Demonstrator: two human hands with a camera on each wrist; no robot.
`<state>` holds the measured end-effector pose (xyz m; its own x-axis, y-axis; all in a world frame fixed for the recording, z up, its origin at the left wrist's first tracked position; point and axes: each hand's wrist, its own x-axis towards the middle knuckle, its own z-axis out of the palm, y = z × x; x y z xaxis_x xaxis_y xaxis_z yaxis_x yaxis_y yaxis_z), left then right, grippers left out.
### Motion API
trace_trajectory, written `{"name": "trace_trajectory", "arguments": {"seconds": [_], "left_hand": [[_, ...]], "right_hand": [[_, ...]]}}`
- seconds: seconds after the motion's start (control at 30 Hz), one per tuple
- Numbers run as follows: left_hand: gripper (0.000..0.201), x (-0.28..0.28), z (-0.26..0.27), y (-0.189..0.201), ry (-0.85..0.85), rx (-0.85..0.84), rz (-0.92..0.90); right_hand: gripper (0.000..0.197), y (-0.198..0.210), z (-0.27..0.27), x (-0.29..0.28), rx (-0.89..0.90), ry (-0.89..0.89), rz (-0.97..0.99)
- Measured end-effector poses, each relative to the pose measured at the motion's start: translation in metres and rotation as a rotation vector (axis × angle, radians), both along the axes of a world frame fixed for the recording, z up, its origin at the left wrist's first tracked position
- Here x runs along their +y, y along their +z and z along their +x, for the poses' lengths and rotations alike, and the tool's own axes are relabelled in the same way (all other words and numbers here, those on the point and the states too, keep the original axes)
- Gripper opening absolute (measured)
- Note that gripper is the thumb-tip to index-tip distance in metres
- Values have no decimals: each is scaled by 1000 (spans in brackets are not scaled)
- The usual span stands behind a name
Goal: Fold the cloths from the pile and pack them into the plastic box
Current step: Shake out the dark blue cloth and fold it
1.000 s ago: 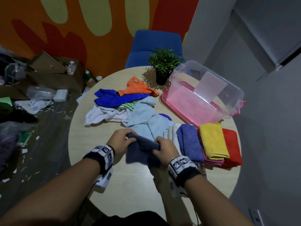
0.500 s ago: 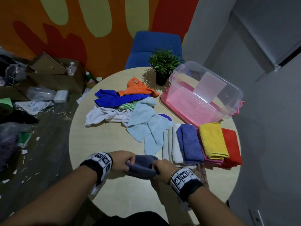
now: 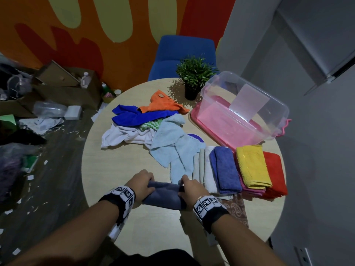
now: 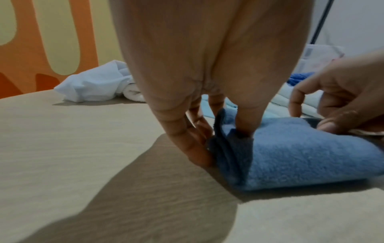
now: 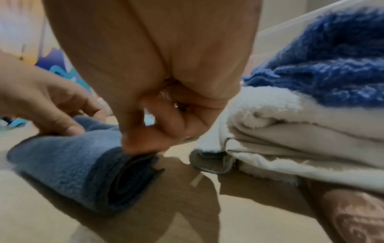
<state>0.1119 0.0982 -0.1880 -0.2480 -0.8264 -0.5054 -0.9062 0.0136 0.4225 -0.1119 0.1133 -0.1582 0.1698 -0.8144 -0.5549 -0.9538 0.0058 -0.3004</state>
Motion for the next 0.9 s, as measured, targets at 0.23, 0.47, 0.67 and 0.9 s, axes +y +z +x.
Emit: {"name": "trace_trajectory", "arguments": {"seconds": [0.23, 0.47, 0.67, 0.9], "left_hand": [[48, 9, -24, 1, -141, -176, 126], [36, -5, -34, 50, -203, 223, 150], [62, -36, -78, 100, 234, 813, 34], [37, -45, -182, 102, 359, 1014, 160]], "right_hand": [[42, -4, 15, 9, 118, 231, -176], [94, 7, 9, 12, -274, 153, -50], [39, 53, -37, -2, -706, -371, -273], [74, 77, -114, -16, -938, -694, -471]]}}
